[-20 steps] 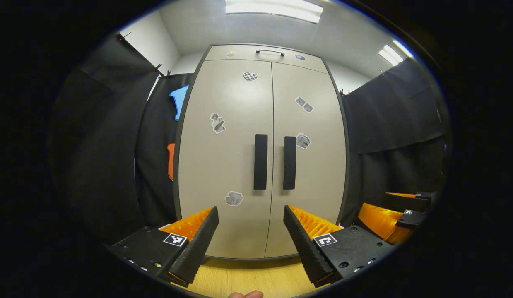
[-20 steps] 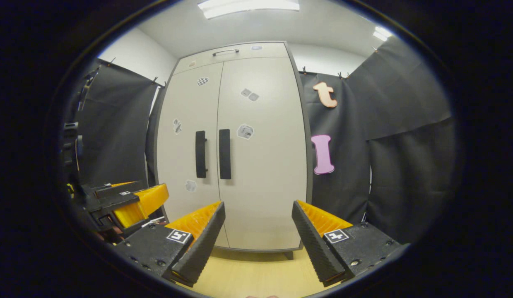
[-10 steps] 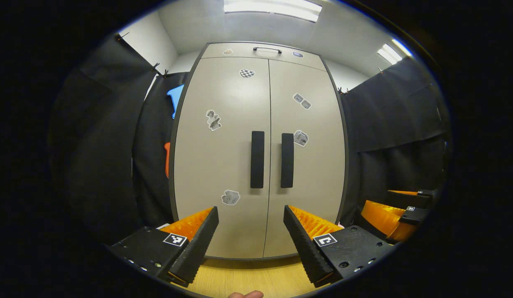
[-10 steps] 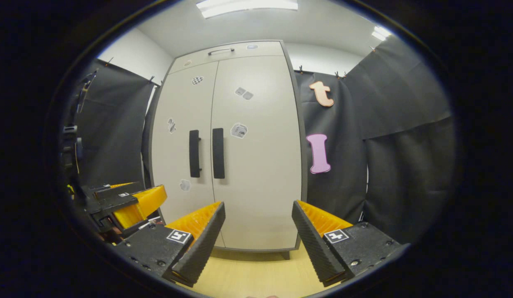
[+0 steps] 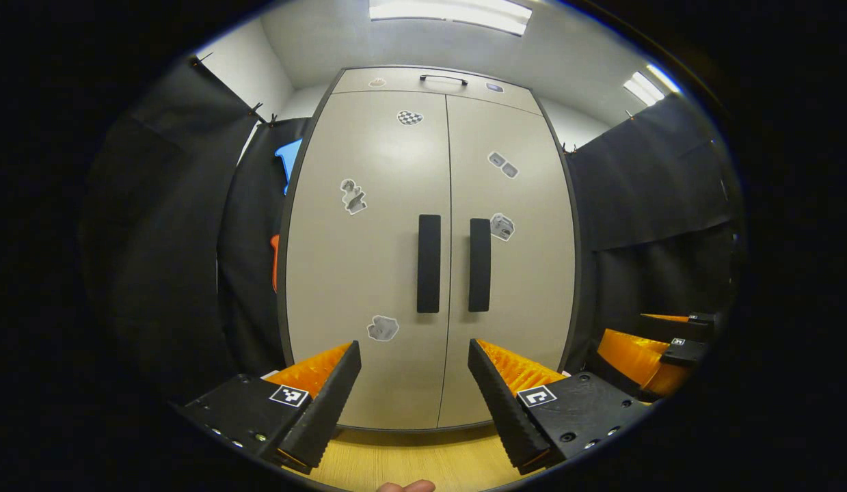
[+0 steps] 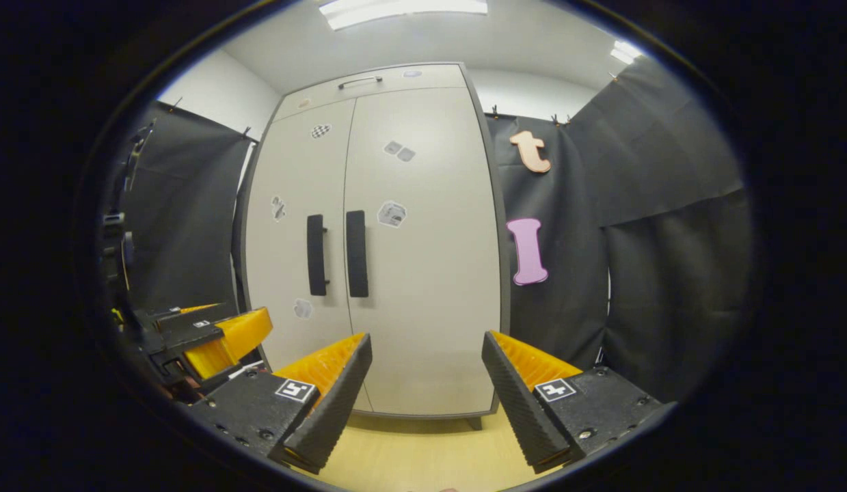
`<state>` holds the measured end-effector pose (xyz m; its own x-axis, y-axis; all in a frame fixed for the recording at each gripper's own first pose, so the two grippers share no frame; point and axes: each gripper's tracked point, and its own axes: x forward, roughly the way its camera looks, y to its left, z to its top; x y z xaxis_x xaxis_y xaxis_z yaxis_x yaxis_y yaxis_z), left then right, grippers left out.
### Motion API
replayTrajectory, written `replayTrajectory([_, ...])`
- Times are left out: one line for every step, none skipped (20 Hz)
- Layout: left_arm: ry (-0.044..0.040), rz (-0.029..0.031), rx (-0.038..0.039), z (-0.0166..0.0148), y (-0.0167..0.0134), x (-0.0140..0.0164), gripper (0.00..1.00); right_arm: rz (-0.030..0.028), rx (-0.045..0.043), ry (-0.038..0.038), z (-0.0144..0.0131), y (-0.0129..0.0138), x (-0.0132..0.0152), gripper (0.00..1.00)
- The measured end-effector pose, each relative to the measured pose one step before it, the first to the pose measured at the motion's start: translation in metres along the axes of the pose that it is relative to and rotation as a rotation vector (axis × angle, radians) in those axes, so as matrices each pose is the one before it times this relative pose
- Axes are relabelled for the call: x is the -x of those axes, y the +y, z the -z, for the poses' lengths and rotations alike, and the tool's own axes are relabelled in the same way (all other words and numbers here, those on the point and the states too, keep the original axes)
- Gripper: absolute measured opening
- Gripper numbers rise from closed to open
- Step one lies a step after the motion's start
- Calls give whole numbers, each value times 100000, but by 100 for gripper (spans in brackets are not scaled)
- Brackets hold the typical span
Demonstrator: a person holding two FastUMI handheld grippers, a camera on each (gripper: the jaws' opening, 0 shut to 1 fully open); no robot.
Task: Open the right door of the double-door shoe cabinet with the right hand, and open the left door with the left hand.
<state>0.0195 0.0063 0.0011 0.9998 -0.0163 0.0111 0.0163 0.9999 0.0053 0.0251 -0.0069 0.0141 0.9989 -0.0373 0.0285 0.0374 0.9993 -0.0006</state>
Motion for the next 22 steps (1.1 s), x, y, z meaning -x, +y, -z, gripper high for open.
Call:
replayTrajectory([-147,-109,-357,-68,214,54,95,-191,1065,-1504,-853,216,-436,100])
replayTrajectory([-31,-124,-640,50,305,99,95,214,1840,-665,-629,186,-574,100])
replayTrajectory([-51,-368,-581,-25,387,35,95,158,1518,-1068,-700,264,-702,100])
replayTrajectory([69,-281,-411,-6,281,54,95,-526,713,-1228,-694,527,-783,100])
replayTrajectory([186,-132,-262,10,273,151,95,-1313,223,-649,-601,711,-945,100])
replayTrajectory([72,-304,-140,28,325,152,95,-1342,-459,-202,-357,643,-1131,100])
replayTrajectory([61,-203,-111,-93,315,234,95,-1301,-1744,156,-476,709,-1172,100])
replayTrajectory([61,-217,-16,0,343,255,95,-1412,-2809,19,-502,663,-1194,100])
replayTrajectory([206,-101,148,40,370,331,95,-1035,-2632,600,-417,533,-1256,100])
replayTrajectory([95,-32,260,40,304,305,95,-313,-1707,1339,22,357,-1254,100])
replayTrajectory([65,-44,118,78,336,292,95,-29,-1081,920,-239,355,-1195,100])
replayTrajectory([496,-118,-64,203,401,295,95,157,-230,753,-87,274,-1085,100])
replayTrajectory([690,-77,-294,226,360,269,95,70,712,425,-34,340,-947,100])
replayTrajectory([724,-307,-420,246,411,237,95,452,1387,591,180,300,-816,100])
replayTrajectory([614,-540,-310,280,454,95,95,598,1455,279,131,237,-674,100])
replayTrajectory([777,-375,211,295,291,117,95,-110,1185,644,382,500,-623,100])
replayTrajectory([760,246,555,366,210,128,95,-867,563,450,158,699,-617,100])
replayTrajectory([640,70,534,188,210,-21,95,-174,439,525,172,518,-574,100])
replayTrajectory([652,-238,389,190,303,52,95,175,410,363,41,365,-514,100])
replayTrajectory([503,-108,299,151,232,77,95,639,218,-79,25,255,-393,100])
replayTrajectory([323,-126,188,124,183,67,95,467,389,-157,-55,176,-436,100])
replayTrajectory([165,-249,109,17,276,51,95,1271,377,-199,-11,-57,-456,100])
